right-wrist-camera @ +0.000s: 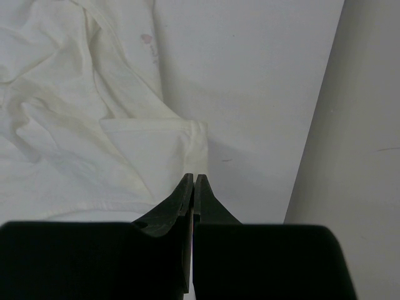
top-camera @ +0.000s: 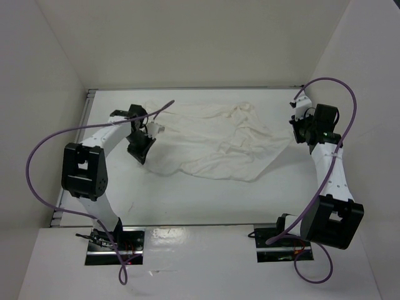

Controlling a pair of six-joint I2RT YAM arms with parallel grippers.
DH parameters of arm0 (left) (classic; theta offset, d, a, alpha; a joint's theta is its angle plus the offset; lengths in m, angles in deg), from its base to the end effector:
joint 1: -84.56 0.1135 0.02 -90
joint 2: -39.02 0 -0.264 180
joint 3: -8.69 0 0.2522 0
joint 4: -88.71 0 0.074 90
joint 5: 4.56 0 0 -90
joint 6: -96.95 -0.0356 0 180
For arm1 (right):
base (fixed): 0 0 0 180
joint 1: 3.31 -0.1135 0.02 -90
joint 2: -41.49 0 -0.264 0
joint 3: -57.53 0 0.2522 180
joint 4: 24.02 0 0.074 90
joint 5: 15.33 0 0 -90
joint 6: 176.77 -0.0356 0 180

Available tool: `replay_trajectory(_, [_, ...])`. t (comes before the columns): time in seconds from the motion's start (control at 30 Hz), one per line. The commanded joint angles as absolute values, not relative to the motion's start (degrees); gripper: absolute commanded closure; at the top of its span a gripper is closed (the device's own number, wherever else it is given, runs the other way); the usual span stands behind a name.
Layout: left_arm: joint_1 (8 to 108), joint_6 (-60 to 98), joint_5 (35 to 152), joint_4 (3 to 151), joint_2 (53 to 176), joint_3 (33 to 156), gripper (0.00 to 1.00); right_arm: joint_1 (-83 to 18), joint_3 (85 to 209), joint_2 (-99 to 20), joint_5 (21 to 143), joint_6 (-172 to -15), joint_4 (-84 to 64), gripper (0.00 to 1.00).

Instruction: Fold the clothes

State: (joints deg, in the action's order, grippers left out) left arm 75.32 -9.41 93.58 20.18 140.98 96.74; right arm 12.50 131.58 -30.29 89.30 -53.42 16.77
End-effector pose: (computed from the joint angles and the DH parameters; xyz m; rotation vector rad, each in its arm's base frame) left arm 0.3287 -0.0586 0.2028 0.6772 2.9171 -0.2004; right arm 0.2664 -0.0661 0.3067 -0.4742 2.1728 -0.1860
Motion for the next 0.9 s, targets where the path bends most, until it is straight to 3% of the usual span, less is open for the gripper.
replay_trajectory(0.0, [75.8,-8.8,93.0,17.7,136.8,105.7,1.0,13.0,131.5,-30.3,90.8,-53.4,14.1,1.0])
replay_trajectory(0.5, [82.6,-3.8,92.8,24.6,152.0,127.3,0.95,13.0,133.9,-33.0,90.2,-53.4,14.1,1.0])
replay_trajectory(0.6, [83.1,-3.0,93.6,25.3,155.9,129.8,0.89,13.0,134.4,-33.0,89.7,-53.9,14.1,1.0])
replay_trajectory(0.77, [83.2,-1.6,96.2,27.3,162.7,135.3,0.66,13.0,134.9,-34.2,89.7,-53.9,14.1,1.0])
replay_trajectory(0.87, [83.2,-0.2,97.6,27.3,166.2,140.0,0.65,13.0,134.9,-35.4,89.7,-54.4,14.1,1.0])
